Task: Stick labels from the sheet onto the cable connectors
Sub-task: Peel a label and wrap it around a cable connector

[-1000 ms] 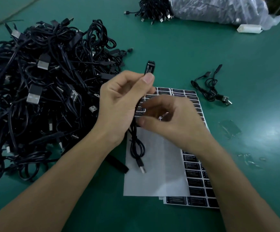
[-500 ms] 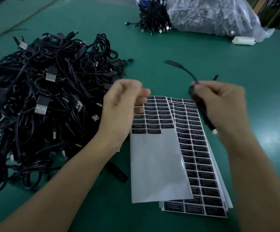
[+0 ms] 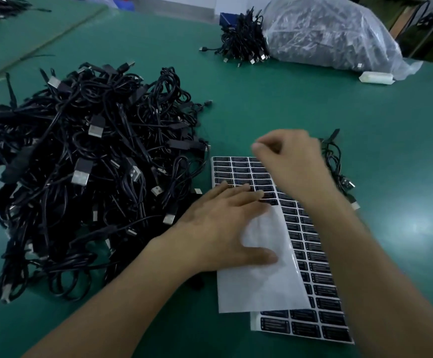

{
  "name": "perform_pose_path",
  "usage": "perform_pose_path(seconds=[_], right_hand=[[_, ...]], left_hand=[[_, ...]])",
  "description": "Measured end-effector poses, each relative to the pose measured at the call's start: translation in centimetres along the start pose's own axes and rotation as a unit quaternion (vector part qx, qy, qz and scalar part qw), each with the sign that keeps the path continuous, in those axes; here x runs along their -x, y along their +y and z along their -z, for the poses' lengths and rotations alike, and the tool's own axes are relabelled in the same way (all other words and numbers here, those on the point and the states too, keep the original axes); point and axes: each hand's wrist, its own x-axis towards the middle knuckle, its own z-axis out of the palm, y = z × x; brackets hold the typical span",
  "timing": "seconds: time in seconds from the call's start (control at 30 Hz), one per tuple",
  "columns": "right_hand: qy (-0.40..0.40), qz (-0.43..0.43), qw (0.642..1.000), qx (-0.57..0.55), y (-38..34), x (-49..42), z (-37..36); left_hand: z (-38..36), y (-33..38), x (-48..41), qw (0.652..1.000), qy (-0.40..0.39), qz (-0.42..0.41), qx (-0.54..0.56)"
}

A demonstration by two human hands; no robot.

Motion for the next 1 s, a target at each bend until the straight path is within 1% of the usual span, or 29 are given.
perform_pose_path(seconds=[0.07, 0.13, 0.2, 0.27, 0.3, 0.33, 0.37, 0.4, 0.47, 0.53, 0.57, 0.6, 0.77, 0.83, 0.93, 1.0], right_hand=[[-0.069, 0.005, 0.998, 0.0, -1.6, 0.3, -1.0], [-0.108, -0.027, 0.994, 0.019, -1.8, 0.4, -1.3], [-0.091, -0.085, 0.991, 0.045, -0.9, 0.6, -0.9], [-0.066, -0.136, 0.986, 0.066, 0.7, 1.0, -0.3], [-0.069, -0.163, 0.982, 0.061, 1.4, 1.3, 0.1], [-0.074, -0.191, 0.978, 0.027, 2.0, 1.4, 0.4], [-0.073, -0.224, 0.971, -0.037, 2.5, 1.6, 0.7], [-0.068, -0.262, 0.955, -0.123, 2.7, 1.6, 1.0], [-0.068, -0.333, 0.895, -0.288, 2.7, 1.7, 1.4], [-0.088, -0.36, 0.845, -0.385, 3.0, 1.8, 1.6], [-0.106, -0.357, 0.832, -0.411, 3.2, 1.9, 1.6], [-0.126, -0.347, 0.828, -0.422, 3.3, 2.1, 1.5], [-0.216, -0.267, 0.86, -0.377, 4.1, 3.5, 1.4], [-0.237, -0.255, 0.873, -0.34, 4.2, 3.8, 1.6], [-0.24, -0.238, 0.89, -0.307, 4.2, 4.1, 1.8], [-0.216, -0.229, 0.895, -0.316, 4.0, 4.1, 1.8]], left_hand=[[0.1, -0.1, -0.1, 1.0, 0.016, -0.008, 0.0], [0.5, 0.2, -0.1, 0.999, 0.042, 0.004, -0.02], [1.0, 0.3, 0.0, 0.994, 0.088, 0.038, -0.058], [1.2, 0.3, 0.0, 0.988, 0.133, 0.062, -0.056], [1.3, 0.2, 0.0, 0.987, 0.136, 0.07, -0.049], [1.2, 0.2, 0.0, 0.988, 0.128, 0.079, -0.043], [1.1, 0.3, -0.1, 0.989, 0.115, 0.089, -0.04], [1.1, 0.3, -0.1, 0.989, 0.101, 0.101, -0.036], [1.0, 0.4, -0.1, 0.988, 0.091, 0.12, -0.021], [1.1, 0.4, 0.0, 0.987, 0.097, 0.129, 0.001], [1.1, 0.4, 0.1, 0.986, 0.104, 0.13, 0.01], [1.1, 0.4, 0.1, 0.985, 0.112, 0.132, 0.015], [0.8, 0.6, -0.1, 0.98, 0.132, 0.145, 0.029], [0.7, 0.6, 0.0, 0.978, 0.146, 0.141, 0.037], [0.5, 0.7, 0.0, 0.974, 0.172, 0.134, 0.055], [0.5, 0.8, 0.0, 0.967, 0.203, 0.125, 0.086]])
